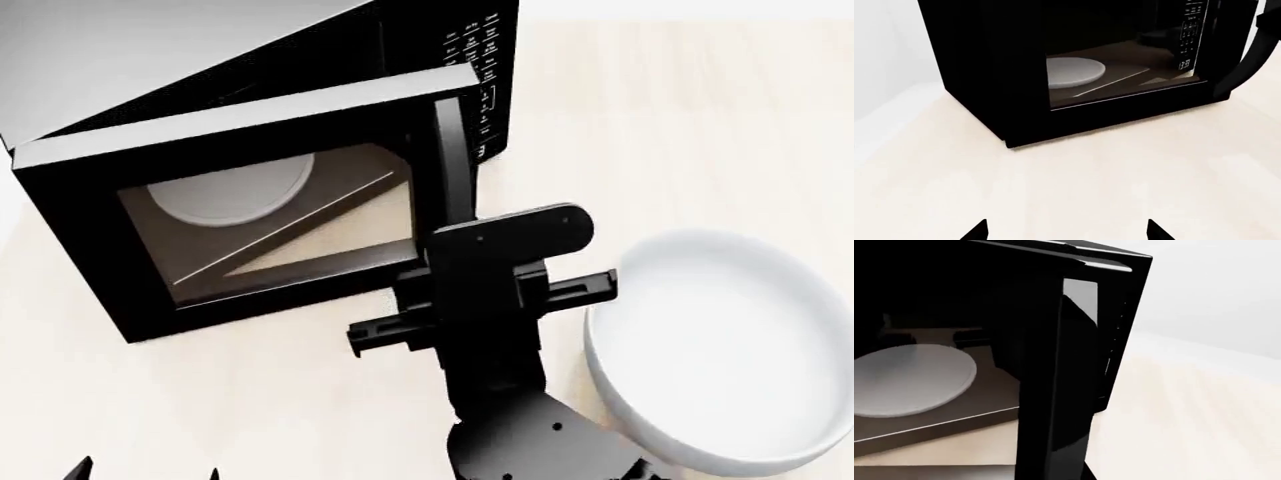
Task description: Open the microwave.
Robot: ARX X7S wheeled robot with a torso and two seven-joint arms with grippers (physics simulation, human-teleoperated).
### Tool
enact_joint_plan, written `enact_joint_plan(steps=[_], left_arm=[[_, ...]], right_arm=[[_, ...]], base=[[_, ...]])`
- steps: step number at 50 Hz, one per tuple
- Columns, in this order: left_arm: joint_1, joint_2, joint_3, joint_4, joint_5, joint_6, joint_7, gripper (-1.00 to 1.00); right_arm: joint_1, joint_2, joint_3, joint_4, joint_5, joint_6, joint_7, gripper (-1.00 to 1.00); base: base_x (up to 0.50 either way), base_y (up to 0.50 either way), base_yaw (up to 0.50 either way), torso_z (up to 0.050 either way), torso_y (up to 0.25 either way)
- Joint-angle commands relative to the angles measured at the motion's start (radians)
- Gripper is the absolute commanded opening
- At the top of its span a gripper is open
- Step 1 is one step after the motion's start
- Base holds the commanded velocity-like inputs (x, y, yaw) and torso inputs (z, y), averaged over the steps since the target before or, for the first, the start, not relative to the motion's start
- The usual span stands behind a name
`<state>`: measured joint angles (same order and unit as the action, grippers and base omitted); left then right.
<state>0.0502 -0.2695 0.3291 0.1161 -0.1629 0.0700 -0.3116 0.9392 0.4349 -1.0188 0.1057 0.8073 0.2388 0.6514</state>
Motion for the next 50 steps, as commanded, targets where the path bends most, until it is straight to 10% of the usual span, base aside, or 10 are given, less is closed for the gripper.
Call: enact_joint_plan(steps=[1, 43, 44, 50], left_arm=[[-0.002, -0.003, 0.006, -0.002, 0.002, 0.001, -0.005, 1.0], [-0.01, -0.012, 0.021, -0.006, -0.004, 0.0, -0.018, 1.0], [-0.011, -0.012, 0.022, -0.007, -0.004, 0.0, -0.019, 1.0], [-0.011, -0.014, 0.023, -0.01, -0.007, 0.002, -0.02, 1.0]], right_arm=[[-0.043, 0.044, -0.021, -0.202, -0.026, -0.016, 0.035, -1.0], [-0.185, 0.073, -0.043, -0.244, -0.046, -0.114, 0.026, -1.0], [-0.19, 0.07, -0.037, -0.234, -0.058, -0.13, 0.034, 1.0], [-0.222, 0.074, -0.028, -0.202, -0.135, -0.167, 0.107, 1.0]], base=[[0.0, 0.0, 0.0, 0.0, 0.0], [0.0, 0.0, 0.0, 0.0, 0.001], [0.0, 0.0, 0.0, 0.0, 0.0], [0.0, 0.0, 0.0, 0.0, 0.0]])
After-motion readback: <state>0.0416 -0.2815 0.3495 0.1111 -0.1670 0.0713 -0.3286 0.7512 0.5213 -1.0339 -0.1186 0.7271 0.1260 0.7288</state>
